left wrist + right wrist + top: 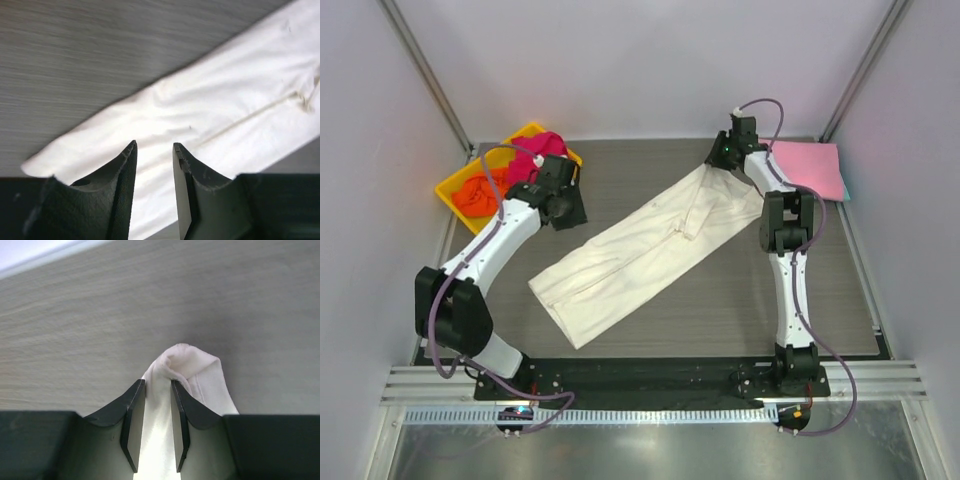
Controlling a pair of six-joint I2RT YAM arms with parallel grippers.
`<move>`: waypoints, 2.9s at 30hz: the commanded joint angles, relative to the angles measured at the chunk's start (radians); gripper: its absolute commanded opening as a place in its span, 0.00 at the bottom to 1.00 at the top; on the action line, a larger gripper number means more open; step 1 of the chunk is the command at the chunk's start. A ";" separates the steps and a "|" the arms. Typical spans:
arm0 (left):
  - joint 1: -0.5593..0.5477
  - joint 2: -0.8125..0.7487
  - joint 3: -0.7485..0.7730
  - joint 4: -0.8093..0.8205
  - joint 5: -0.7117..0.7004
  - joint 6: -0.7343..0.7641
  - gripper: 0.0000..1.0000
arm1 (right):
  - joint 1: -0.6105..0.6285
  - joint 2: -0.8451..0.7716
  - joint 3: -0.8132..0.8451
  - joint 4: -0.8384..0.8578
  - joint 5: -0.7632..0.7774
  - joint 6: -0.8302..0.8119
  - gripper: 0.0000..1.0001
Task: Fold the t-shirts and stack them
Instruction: Fold the tshirt
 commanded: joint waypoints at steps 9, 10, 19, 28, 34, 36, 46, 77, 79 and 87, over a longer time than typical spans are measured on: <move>-0.205 0.037 -0.295 0.142 0.243 -0.045 0.33 | 0.018 0.097 0.229 -0.012 -0.173 0.019 0.36; -0.221 0.039 -0.321 0.148 0.228 -0.050 0.33 | 0.019 0.076 0.218 -0.012 -0.176 0.016 0.37; -0.328 0.007 -0.484 0.241 0.165 -0.131 0.33 | 0.014 -0.266 -0.028 -0.012 -0.150 0.071 0.57; -0.460 -0.121 -0.668 0.301 0.118 -0.310 0.33 | -0.019 -0.587 -0.542 -0.019 0.022 0.150 0.57; -0.555 -0.297 -0.763 0.263 0.056 -0.444 0.33 | -0.073 -0.707 -0.770 -0.009 0.131 0.148 0.48; -0.578 -0.340 -0.771 0.243 0.044 -0.460 0.33 | -0.103 -0.705 -0.794 -0.010 0.139 0.145 0.45; -0.608 -0.368 -0.706 0.180 0.012 -0.463 0.34 | -0.110 -0.659 -0.842 -0.013 0.237 0.161 0.45; -0.608 -0.133 -0.387 0.169 0.080 -0.165 0.36 | -0.111 -0.083 -0.149 0.056 0.024 0.003 0.07; -0.608 -0.102 -0.389 0.204 0.116 -0.159 0.36 | -0.110 -0.035 -0.062 0.042 -0.018 -0.014 0.10; -0.626 0.017 -0.384 0.255 0.136 -0.165 0.34 | -0.111 -0.123 -0.057 -0.116 0.033 0.030 0.36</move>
